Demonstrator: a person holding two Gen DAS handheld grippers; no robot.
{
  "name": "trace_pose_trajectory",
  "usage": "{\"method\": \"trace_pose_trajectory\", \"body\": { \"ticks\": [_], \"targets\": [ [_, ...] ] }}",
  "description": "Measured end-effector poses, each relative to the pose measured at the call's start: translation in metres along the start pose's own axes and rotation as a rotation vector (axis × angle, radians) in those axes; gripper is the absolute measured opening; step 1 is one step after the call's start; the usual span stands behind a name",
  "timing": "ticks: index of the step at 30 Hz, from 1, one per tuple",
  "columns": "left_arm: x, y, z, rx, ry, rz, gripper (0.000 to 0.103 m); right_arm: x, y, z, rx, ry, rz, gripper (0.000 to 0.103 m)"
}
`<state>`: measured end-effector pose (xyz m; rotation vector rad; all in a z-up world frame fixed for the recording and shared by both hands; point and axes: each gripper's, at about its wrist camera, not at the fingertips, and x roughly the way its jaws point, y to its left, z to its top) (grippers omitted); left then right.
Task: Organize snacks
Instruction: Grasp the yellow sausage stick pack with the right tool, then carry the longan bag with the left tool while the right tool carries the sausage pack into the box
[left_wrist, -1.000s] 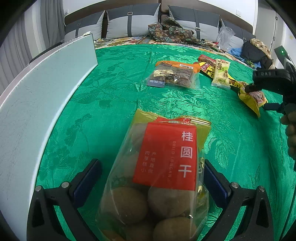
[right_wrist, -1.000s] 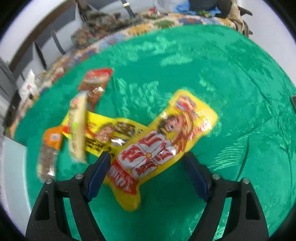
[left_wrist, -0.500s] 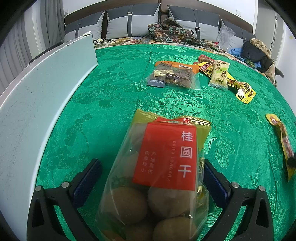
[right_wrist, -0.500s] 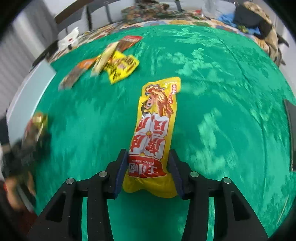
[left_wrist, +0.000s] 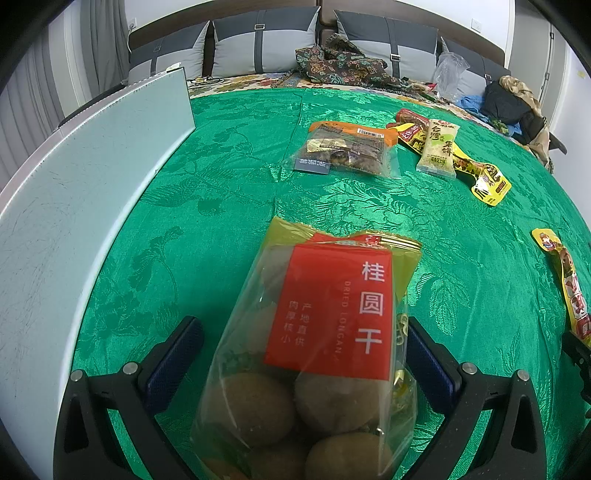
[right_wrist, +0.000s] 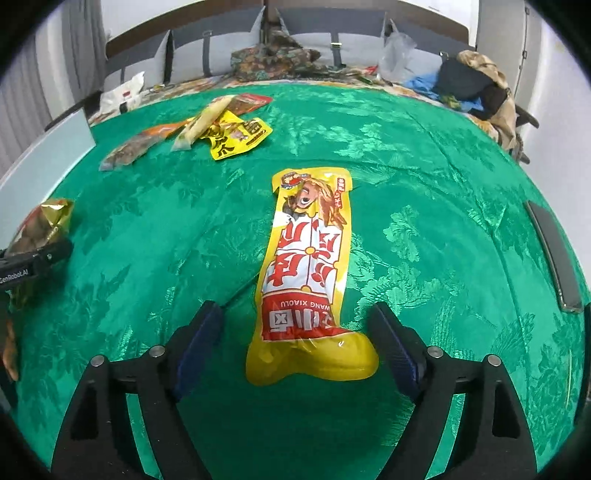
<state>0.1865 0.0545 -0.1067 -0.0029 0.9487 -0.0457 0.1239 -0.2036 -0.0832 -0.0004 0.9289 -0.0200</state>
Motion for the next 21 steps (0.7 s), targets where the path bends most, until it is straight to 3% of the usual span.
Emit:
{"method": "trace_pose_trajectory", "body": {
  "ticks": [21],
  "targets": [
    [-0.0007, 0.0, -0.0002, 0.0, 0.0, 0.0, 0.103, 0.0007, 0.0009, -0.0011, -0.003, 0.0, -0.005, 0.086]
  ]
}}
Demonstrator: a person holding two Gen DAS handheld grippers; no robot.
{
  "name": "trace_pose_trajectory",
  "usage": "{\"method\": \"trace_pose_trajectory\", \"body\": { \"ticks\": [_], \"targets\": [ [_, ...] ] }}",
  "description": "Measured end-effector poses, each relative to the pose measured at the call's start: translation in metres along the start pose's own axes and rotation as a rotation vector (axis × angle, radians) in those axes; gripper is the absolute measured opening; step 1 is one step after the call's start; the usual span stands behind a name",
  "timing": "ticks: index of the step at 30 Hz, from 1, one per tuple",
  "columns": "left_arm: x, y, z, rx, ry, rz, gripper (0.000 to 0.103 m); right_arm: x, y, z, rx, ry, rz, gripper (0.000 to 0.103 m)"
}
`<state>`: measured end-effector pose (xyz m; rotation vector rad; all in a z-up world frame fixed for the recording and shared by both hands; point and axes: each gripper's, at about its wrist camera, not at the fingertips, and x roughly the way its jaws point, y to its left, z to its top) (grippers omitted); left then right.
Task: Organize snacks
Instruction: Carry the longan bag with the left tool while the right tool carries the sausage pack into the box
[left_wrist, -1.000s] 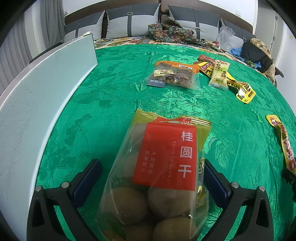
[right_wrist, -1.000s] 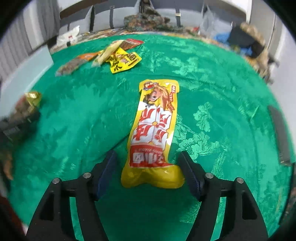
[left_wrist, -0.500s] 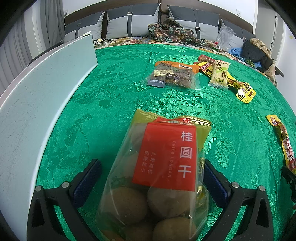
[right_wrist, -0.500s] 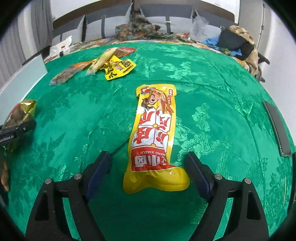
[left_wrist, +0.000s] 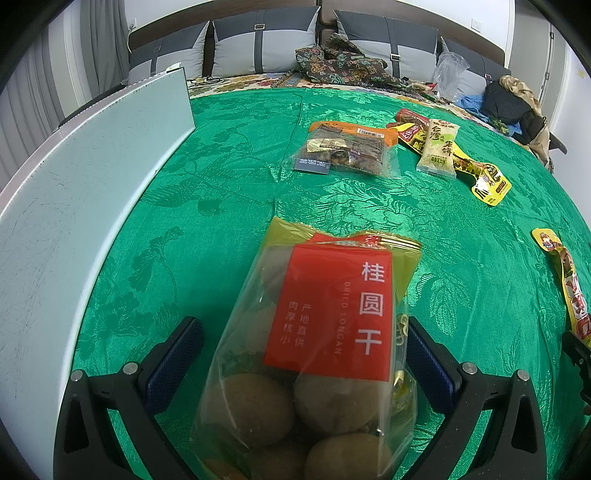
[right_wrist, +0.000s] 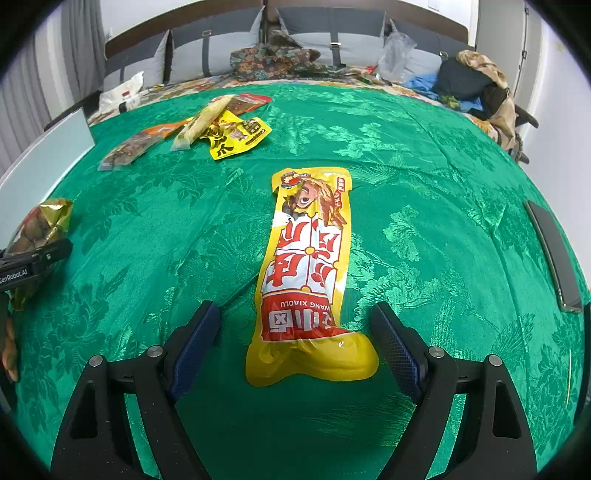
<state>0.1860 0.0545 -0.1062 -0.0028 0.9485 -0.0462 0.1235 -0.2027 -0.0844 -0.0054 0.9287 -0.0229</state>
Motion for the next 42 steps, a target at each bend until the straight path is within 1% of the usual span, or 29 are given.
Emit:
{"method": "trace_pose_trajectory", "body": {
  "ticks": [3, 4, 6, 7, 9, 10, 11, 12, 13, 14, 16, 17, 20, 22, 24, 27, 28, 30, 31, 33, 34, 35, 36, 37, 38, 39, 40, 41, 42],
  "targets": [
    [0.0, 0.0, 0.0, 0.0, 0.001, -0.001, 0.103, 0.0, 0.0, -0.001, 0.002, 0.001, 0.0, 0.086],
    [0.0, 0.0, 0.001, 0.006, 0.008, 0.0, 0.103, 0.001, 0.0, 0.001, 0.004, 0.019, 0.0, 0.086],
    [0.002, 0.0, 0.006, 0.029, 0.064, -0.013, 0.103, 0.006, 0.0, 0.013, 0.006, 0.118, 0.002, 0.086],
    [0.004, 0.0, 0.01, 0.04, 0.109, -0.02, 0.103, 0.009, 0.0, 0.022, 0.01, 0.163, 0.009, 0.086],
    [0.007, 0.001, 0.015, 0.05, 0.166, -0.03, 0.101, 0.014, -0.001, 0.037, 0.022, 0.187, 0.037, 0.086],
    [0.006, 0.001, 0.016, 0.054, 0.179, -0.034, 0.097, 0.02, -0.002, 0.043, 0.024, 0.209, 0.043, 0.085],
    [0.002, 0.002, 0.016, 0.058, 0.166, -0.045, 0.08, 0.027, -0.004, 0.047, 0.028, 0.235, 0.056, 0.084],
    [-0.003, 0.002, 0.016, 0.066, 0.155, -0.065, 0.065, 0.026, -0.005, 0.048, 0.024, 0.222, 0.055, 0.08],
    [-0.007, 0.003, 0.014, 0.073, 0.156, -0.072, 0.064, 0.025, -0.008, 0.05, 0.019, 0.219, 0.047, 0.06],
    [-0.012, 0.007, 0.01, 0.061, 0.161, -0.105, 0.063, 0.021, -0.011, 0.049, 0.022, 0.224, 0.042, 0.049],
    [-0.022, 0.014, 0.004, 0.023, 0.15, -0.15, 0.062, 0.014, -0.024, 0.043, 0.103, 0.242, 0.13, 0.048],
    [-0.031, 0.019, -0.002, -0.001, 0.141, -0.166, 0.062, 0.011, -0.029, 0.038, 0.132, 0.249, 0.155, 0.048],
    [-0.057, 0.031, -0.013, -0.067, 0.119, -0.225, 0.062, -0.005, -0.041, 0.024, 0.264, 0.251, 0.298, 0.048],
    [-0.078, 0.038, -0.014, -0.104, 0.095, -0.261, 0.062, -0.019, -0.037, 0.019, 0.315, 0.245, 0.371, 0.048],
    [-0.108, 0.052, -0.011, -0.139, 0.047, -0.288, 0.062, -0.032, -0.025, 0.025, 0.324, 0.233, 0.423, 0.048],
    [-0.152, 0.093, -0.003, -0.183, -0.049, -0.274, 0.062, -0.054, 0.02, 0.053, 0.291, 0.2, 0.533, 0.048],
    [-0.167, 0.115, 0.001, -0.199, -0.08, -0.244, 0.062, -0.065, 0.049, 0.068, 0.252, 0.183, 0.583, 0.048],
    [-0.181, 0.15, 0.004, -0.227, -0.107, -0.176, 0.062, -0.078, 0.094, 0.087, 0.191, 0.166, 0.654, 0.048],
    [-0.186, 0.17, 0.004, -0.243, -0.116, -0.131, 0.062, -0.089, 0.132, 0.1, 0.144, 0.154, 0.714, 0.048],
    [-0.19, 0.216, 0.001, -0.285, -0.111, -0.012, 0.062, -0.103, 0.183, 0.112, 0.082, 0.145, 0.794, 0.048],
    [-0.189, 0.237, -0.002, -0.31, -0.099, 0.043, 0.062, -0.111, 0.223, 0.121, 0.032, 0.146, 0.848, 0.048],
    [-0.188, 0.262, -0.007, -0.337, -0.087, 0.105, 0.063, -0.116, 0.25, 0.124, -0.007, 0.149, 0.879, 0.048],
    [-0.187, 0.277, -0.011, -0.352, -0.081, 0.136, 0.064, -0.119, 0.274, 0.127, -0.041, 0.149, 0.898, 0.049],
    [-0.184, 0.294, -0.016, -0.373, -0.064, 0.183, 0.067, -0.123, 0.305, 0.129, -0.089, 0.145, 0.921, 0.049],
    [-0.18, 0.312, -0.022, -0.4, -0.034, 0.228, 0.075, -0.125, 0.33, 0.128, -0.13, 0.139, 0.935, 0.051],
    [-0.176, 0.323, -0.027, -0.42, -0.02, 0.249, 0.083, -0.126, 0.352, 0.125, -0.165, 0.135, 0.946, 0.054],
    [-0.176, 0.332, -0.033, -0.446, -0.017, 0.265, 0.084, -0.124, 0.373, 0.122, -0.184, 0.136, 0.953, 0.056],
    [-0.178, 0.341, -0.039, -0.477, -0.023, 0.276, 0.085, -0.12, 0.387, 0.118, -0.194, 0.144, 0.958, 0.067],
    [-0.181, 0.347, -0.045, -0.506, -0.033, 0.28, 0.085, -0.116, 0.398, 0.114, -0.204, 0.164, 0.959, 0.068]
  ]
}}
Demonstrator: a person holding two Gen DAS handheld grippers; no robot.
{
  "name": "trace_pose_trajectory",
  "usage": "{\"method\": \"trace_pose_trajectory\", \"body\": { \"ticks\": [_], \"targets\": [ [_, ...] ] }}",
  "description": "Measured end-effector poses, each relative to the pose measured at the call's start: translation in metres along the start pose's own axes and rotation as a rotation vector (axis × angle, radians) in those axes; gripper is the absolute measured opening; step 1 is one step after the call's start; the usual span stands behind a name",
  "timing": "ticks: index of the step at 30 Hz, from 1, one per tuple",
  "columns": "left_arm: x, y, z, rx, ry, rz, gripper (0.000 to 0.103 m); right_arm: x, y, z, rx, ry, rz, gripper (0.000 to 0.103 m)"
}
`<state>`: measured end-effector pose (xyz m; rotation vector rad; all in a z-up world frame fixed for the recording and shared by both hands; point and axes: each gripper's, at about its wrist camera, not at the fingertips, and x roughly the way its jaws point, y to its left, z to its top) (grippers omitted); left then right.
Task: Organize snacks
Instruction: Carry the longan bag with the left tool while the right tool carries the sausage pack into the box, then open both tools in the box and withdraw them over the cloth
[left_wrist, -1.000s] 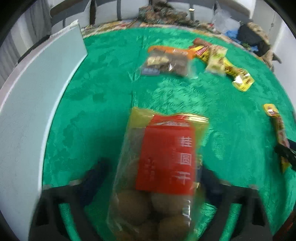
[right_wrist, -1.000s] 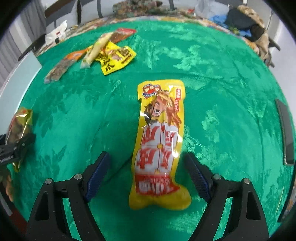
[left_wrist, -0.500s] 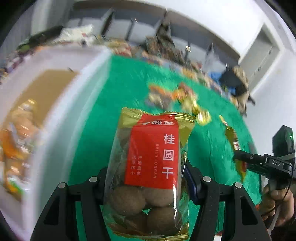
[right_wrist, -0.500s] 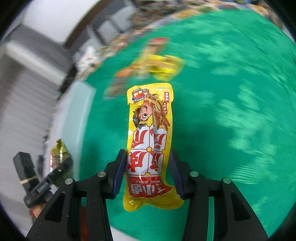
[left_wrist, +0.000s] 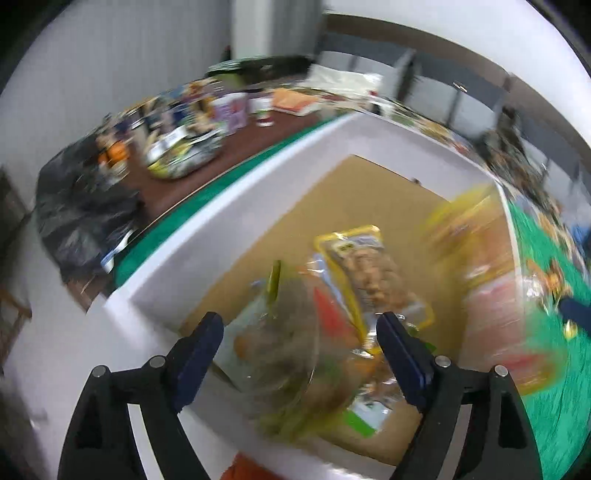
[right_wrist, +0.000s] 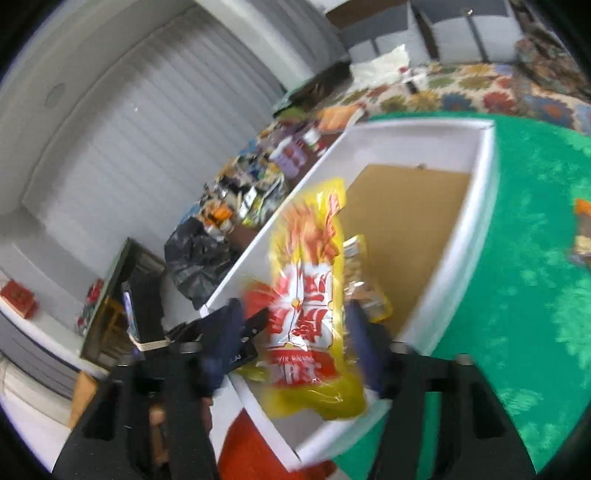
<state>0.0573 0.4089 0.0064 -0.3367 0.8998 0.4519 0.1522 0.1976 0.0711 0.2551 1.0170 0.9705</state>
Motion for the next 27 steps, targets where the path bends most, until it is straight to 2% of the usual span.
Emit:
{"method": "trace_pose_trajectory", "body": {
  "ticks": [2, 4, 6, 9, 12, 14, 17, 19, 21, 24, 27],
  "targets": [
    [-0.009, 0.007, -0.004, -0.05, -0.032, -0.011, 0.087, 0.008, -0.003, -0.008, 0.007, 0.022, -0.017, 0.068],
    [-0.018, 0.0, -0.01, -0.061, -0.07, -0.028, 0.091, -0.002, -0.019, -0.017, 0.001, -0.008, -0.04, 0.067],
    [-0.033, -0.017, -0.014, -0.04, -0.11, -0.075, 0.096, -0.023, -0.047, -0.031, -0.026, -0.053, -0.125, 0.068],
    [-0.05, -0.057, -0.015, 0.022, -0.146, -0.183, 0.101, -0.068, -0.114, -0.072, -0.063, -0.1, -0.382, 0.068],
    [-0.064, -0.116, -0.03, 0.103, -0.143, -0.32, 0.103, -0.109, -0.187, -0.111, -0.017, -0.086, -0.631, 0.068],
    [-0.062, -0.161, -0.043, 0.174, -0.103, -0.404, 0.103, -0.154, -0.238, -0.141, 0.071, -0.094, -0.781, 0.068],
    [-0.039, -0.235, -0.071, 0.297, 0.015, -0.475, 0.103, -0.213, -0.287, -0.171, 0.183, -0.153, -0.914, 0.068],
    [-0.017, -0.28, -0.092, 0.37, 0.078, -0.492, 0.103, -0.241, -0.311, -0.181, 0.242, -0.174, -0.972, 0.068],
    [0.006, -0.321, -0.112, 0.442, 0.128, -0.478, 0.103, -0.252, -0.326, -0.184, 0.289, -0.177, -0.996, 0.068],
    [0.031, -0.364, -0.129, 0.546, 0.116, -0.426, 0.103, -0.266, -0.338, -0.192, 0.327, -0.197, -1.013, 0.068],
    [0.045, -0.392, -0.139, 0.631, 0.086, -0.36, 0.103, -0.266, -0.34, -0.197, 0.304, -0.22, -1.031, 0.068]
  ]
}}
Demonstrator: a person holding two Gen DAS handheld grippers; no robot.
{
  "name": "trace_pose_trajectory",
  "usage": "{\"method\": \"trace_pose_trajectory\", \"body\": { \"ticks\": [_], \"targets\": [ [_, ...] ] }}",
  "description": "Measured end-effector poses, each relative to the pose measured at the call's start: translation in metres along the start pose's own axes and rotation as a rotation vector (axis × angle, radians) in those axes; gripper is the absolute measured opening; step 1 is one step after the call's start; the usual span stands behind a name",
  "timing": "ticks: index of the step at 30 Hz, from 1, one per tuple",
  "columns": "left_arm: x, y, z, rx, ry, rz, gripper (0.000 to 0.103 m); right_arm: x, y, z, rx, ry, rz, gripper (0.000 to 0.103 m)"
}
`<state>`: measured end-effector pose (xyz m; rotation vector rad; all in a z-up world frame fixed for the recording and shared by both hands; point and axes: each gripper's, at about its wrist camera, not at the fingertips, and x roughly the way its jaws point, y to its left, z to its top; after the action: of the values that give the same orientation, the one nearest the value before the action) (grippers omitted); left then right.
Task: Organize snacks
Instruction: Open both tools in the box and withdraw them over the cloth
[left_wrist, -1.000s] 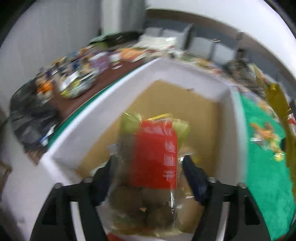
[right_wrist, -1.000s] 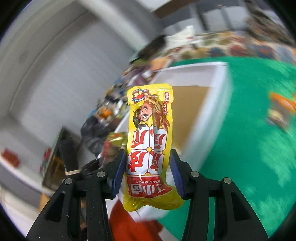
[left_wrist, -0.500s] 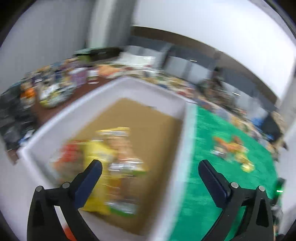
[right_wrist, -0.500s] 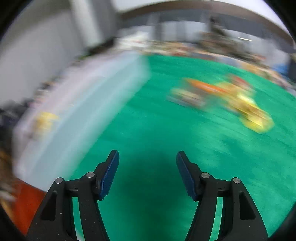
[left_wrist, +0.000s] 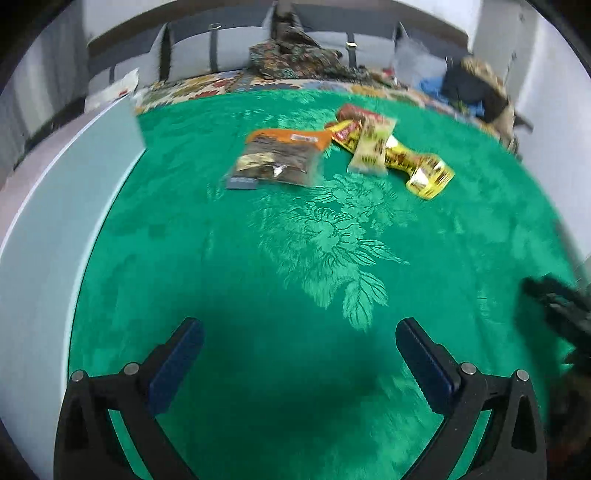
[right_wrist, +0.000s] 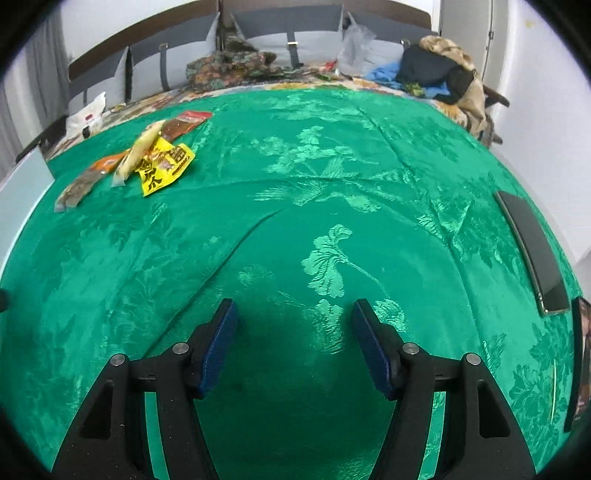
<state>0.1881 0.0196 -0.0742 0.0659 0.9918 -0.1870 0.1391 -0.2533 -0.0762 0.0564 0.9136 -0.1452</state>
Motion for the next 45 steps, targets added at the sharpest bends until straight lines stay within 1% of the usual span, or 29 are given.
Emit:
{"method": "trace_pose_trajectory", "body": {
  "ticks": [3, 5, 6, 9, 10, 12, 19, 45],
  "targets": [
    [0.016, -0.008, 0.003, 0.055, -0.001, 0.064, 0.103, -0.001, 0.0, -0.002, -0.001, -0.002, -0.004, 0.073],
    [0.025, -0.009, 0.0, 0.071, 0.013, 0.076, 0.103, 0.001, 0.007, -0.004, 0.006, 0.001, -0.011, 0.077],
    [0.026, -0.007, -0.002, 0.055, -0.003, 0.059, 0.103, 0.003, 0.007, -0.004, 0.009, 0.003, -0.015, 0.079],
    [0.029, 0.003, -0.009, -0.018, -0.026, 0.017, 0.103, 0.004, 0.006, -0.003, 0.015, 0.005, -0.021, 0.081],
    [0.029, 0.003, -0.011, -0.017, -0.033, 0.028, 0.103, 0.004, 0.007, -0.005, 0.015, 0.005, -0.022, 0.081],
    [0.029, 0.001, -0.013, -0.013, -0.047, 0.026, 0.103, 0.004, 0.006, -0.006, 0.018, 0.006, -0.026, 0.082],
    [0.03, 0.0, -0.011, -0.012, -0.046, 0.016, 0.103, 0.004, 0.006, -0.006, 0.02, 0.006, -0.03, 0.083],
    [0.03, 0.0, -0.009, -0.014, -0.046, 0.015, 0.103, 0.004, 0.005, -0.005, 0.019, 0.006, -0.029, 0.083]
  ]
}}
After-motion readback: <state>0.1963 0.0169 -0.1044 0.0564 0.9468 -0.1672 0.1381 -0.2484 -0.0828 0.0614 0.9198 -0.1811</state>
